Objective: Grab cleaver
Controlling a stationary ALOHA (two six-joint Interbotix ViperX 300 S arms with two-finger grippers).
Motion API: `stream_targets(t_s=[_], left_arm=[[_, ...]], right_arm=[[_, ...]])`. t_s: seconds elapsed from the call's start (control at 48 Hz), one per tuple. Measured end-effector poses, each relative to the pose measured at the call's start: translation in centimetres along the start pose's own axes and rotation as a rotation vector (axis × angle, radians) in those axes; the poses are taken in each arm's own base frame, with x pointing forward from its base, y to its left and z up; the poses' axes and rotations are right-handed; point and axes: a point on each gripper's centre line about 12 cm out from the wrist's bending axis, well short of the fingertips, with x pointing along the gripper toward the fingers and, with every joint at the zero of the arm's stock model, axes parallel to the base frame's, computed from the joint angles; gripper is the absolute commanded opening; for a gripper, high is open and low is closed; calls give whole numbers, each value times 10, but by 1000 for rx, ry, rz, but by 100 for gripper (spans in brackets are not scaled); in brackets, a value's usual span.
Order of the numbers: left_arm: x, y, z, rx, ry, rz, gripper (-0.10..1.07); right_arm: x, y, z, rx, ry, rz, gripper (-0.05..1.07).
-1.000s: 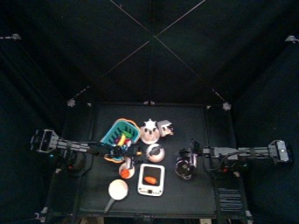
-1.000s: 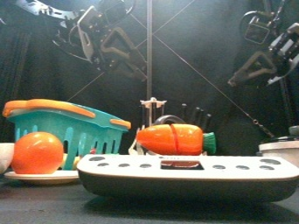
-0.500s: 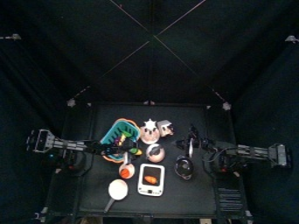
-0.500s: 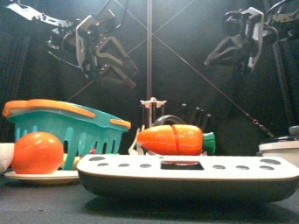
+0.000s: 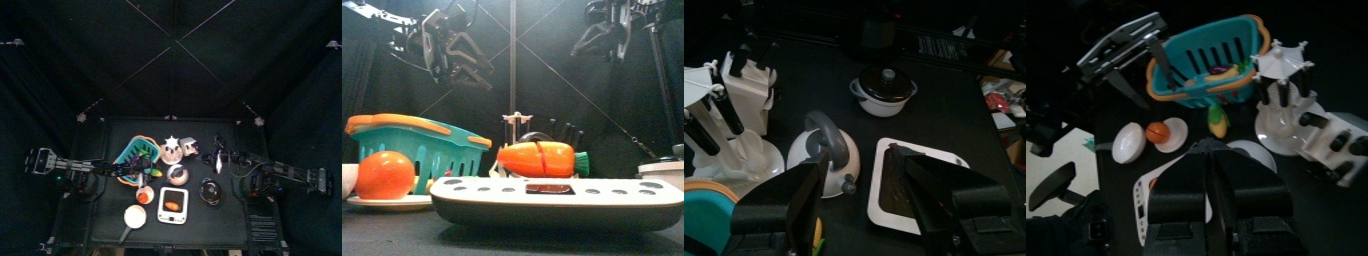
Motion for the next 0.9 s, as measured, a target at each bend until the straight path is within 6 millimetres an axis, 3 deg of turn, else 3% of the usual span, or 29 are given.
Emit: stream_targets(t_s=[0.125, 0.271, 0.417, 0.583, 0.688, 0.896], left_arm=[[0, 1, 0, -2, 1, 3, 88], [-1, 3, -3, -2, 7, 7, 87], [0, 3, -4, -4, 4, 10, 87], [0, 3, -1, -5, -8, 14, 87], [0, 3, 0, -5, -11, 14, 87], [0, 3, -1, -8, -8, 14, 87]], right_arm=[[-1, -10, 15, 18, 11, -43, 34], [-9, -11, 30, -62, -93, -55, 34], [-23, -9, 23, -131, -252, -31, 34], [-41, -6, 9, -33, -343, 34, 35], [-34, -6, 2, 13, -275, 46, 36], [1, -15, -7, 43, -148, 10, 41]])
